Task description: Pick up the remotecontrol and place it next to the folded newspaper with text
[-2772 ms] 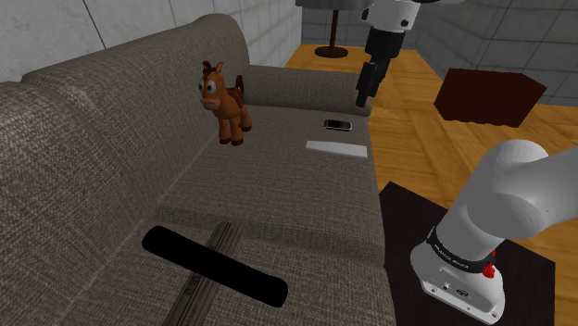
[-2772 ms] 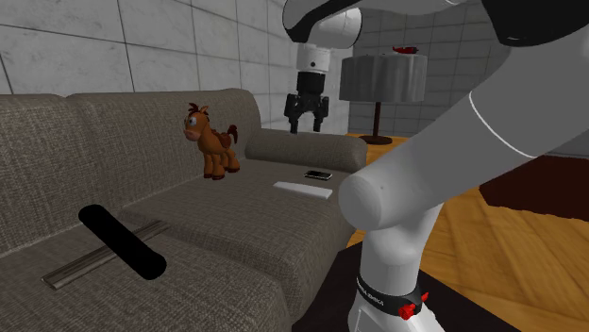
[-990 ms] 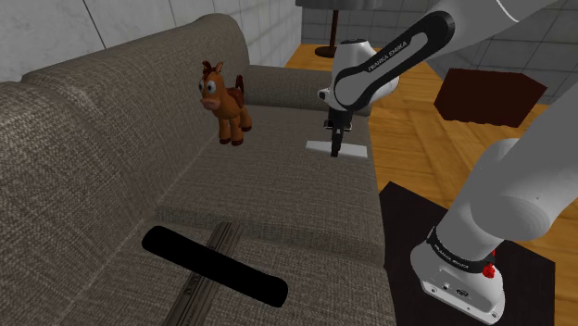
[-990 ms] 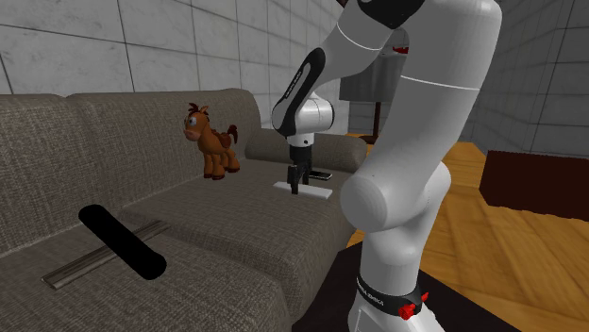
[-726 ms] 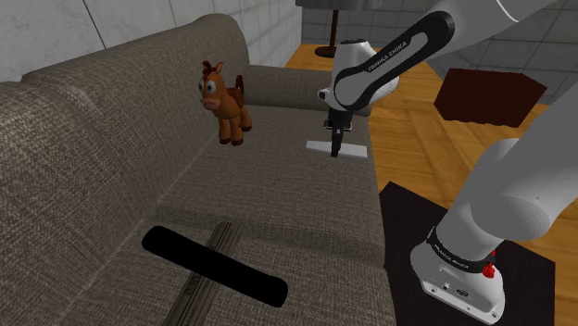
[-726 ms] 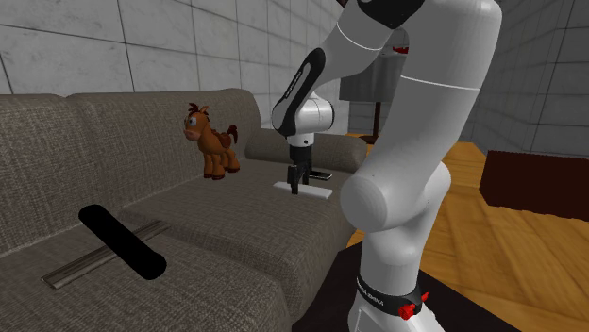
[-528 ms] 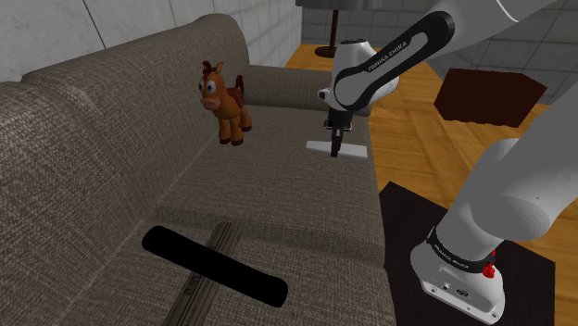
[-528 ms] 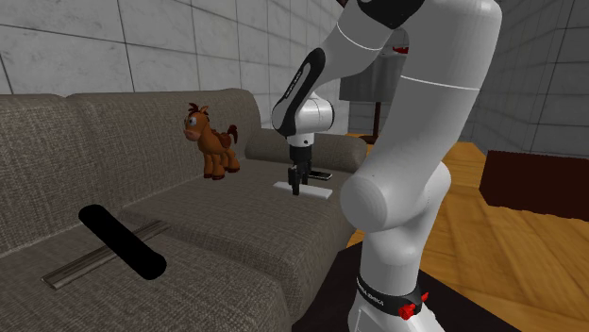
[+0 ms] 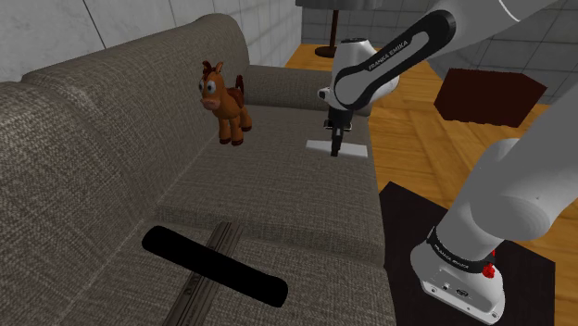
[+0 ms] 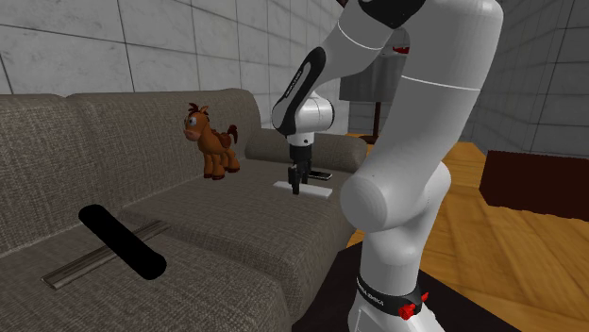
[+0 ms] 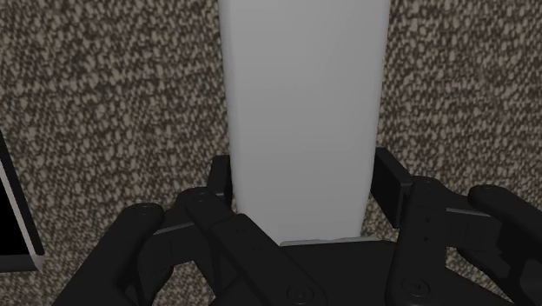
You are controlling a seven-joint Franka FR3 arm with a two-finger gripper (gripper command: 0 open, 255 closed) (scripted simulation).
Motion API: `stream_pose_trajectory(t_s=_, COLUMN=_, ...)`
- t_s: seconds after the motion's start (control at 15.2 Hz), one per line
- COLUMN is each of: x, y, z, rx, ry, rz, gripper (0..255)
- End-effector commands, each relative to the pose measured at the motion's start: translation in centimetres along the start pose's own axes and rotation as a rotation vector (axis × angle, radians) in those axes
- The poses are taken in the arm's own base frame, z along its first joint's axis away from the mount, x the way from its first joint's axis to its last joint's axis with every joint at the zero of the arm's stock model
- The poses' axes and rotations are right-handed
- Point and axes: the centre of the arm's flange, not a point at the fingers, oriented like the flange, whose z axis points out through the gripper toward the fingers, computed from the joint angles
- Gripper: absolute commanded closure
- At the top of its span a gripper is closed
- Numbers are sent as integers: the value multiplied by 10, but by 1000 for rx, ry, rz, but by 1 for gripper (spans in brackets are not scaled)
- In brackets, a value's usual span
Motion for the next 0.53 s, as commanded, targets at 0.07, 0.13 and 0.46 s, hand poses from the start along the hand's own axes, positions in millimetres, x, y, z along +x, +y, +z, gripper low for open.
stream_pose_trajectory(t_s=0.07, x=0, y=0, z=-13, rx=0, ry=0, rz=0, gripper=255)
stream_pose_trajectory(t_s=0.13, x=0, y=0, z=-18, rx=0, ry=0, rz=0, gripper=255)
stream_pose_trajectory(t_s=0.46, x=0, y=0, z=-45, rx=0, ry=0, rz=0, gripper=255)
